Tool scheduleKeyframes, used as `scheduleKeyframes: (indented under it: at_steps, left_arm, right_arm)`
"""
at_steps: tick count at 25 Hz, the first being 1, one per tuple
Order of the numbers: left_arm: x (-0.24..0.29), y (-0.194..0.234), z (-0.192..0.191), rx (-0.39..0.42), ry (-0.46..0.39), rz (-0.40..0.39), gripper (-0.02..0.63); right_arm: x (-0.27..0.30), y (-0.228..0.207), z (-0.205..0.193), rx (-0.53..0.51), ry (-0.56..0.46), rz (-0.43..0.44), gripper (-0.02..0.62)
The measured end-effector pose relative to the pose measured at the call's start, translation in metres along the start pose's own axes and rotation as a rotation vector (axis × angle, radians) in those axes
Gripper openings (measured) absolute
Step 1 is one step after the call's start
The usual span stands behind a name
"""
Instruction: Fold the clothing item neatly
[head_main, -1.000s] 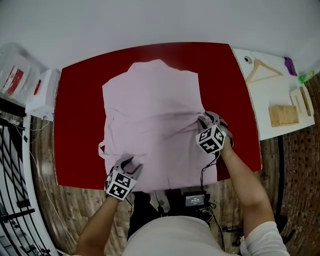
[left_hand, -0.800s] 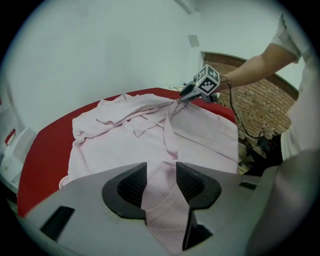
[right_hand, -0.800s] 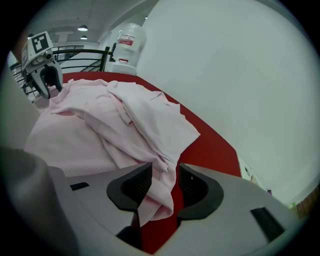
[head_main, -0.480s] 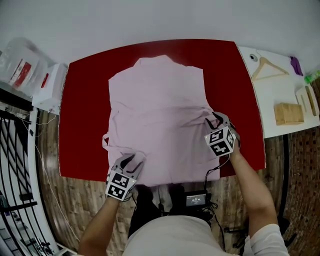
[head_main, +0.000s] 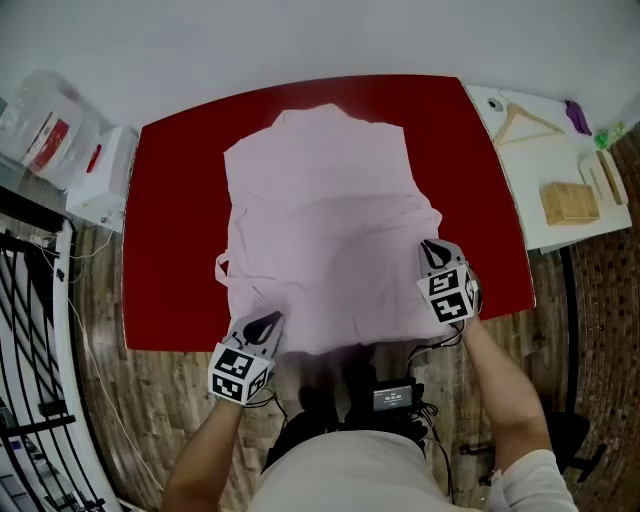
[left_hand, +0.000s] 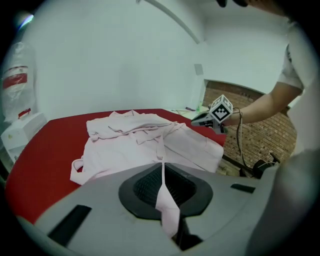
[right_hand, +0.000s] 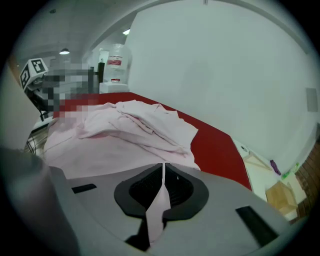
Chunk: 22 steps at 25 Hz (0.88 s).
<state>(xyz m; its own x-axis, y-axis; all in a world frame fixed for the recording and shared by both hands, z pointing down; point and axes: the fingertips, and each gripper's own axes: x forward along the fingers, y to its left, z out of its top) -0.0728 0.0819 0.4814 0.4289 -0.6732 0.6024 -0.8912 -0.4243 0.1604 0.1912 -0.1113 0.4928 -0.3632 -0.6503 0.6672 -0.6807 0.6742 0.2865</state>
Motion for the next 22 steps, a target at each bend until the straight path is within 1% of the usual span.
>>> scheduleKeyframes:
  at_steps: [2, 5, 8, 10, 15, 16, 18, 20, 22]
  left_arm:
    - [-0.012, -0.003, -0.008, -0.03, -0.006, -0.035, 0.008]
    - [-0.029, -0.005, -0.024, -0.055, -0.008, -0.068, 0.005]
    - [-0.045, -0.004, -0.047, -0.042, 0.007, -0.065, 0.005]
    - [-0.054, -0.001, -0.066, -0.048, 0.026, -0.057, 0.005]
    - [-0.068, 0.01, -0.111, -0.123, 0.075, -0.027, 0.009]
    - [-0.069, 0.013, -0.12, -0.145, 0.082, -0.016, 0.024]
    - [-0.067, 0.02, -0.136, -0.198, 0.096, 0.005, 0.127]
    - [-0.064, 0.026, -0.15, -0.244, 0.109, 0.034, 0.144]
    - [-0.06, 0.033, -0.16, -0.276, 0.112, 0.073, 0.147]
  right_arm:
    - [-0.011, 0.011, -0.007, 0.067, 0.003, -0.017, 0.028]
    - [-0.031, 0.028, -0.016, 0.146, -0.005, -0.045, 0.028]
    - [-0.052, 0.045, -0.024, 0.174, -0.021, -0.082, 0.028]
    - [-0.065, 0.058, -0.031, 0.186, -0.027, -0.095, 0.029]
    - [-0.09, 0.086, -0.063, 0.234, -0.005, -0.113, 0.029]
    - [-0.095, 0.09, -0.069, 0.242, 0.002, -0.119, 0.029]
    - [-0.105, 0.1, -0.08, 0.254, 0.018, -0.129, 0.029]
    - [-0.113, 0.11, -0.09, 0.258, 0.037, -0.135, 0.029]
    - [-0.12, 0.12, -0.097, 0.258, 0.055, -0.139, 0.029]
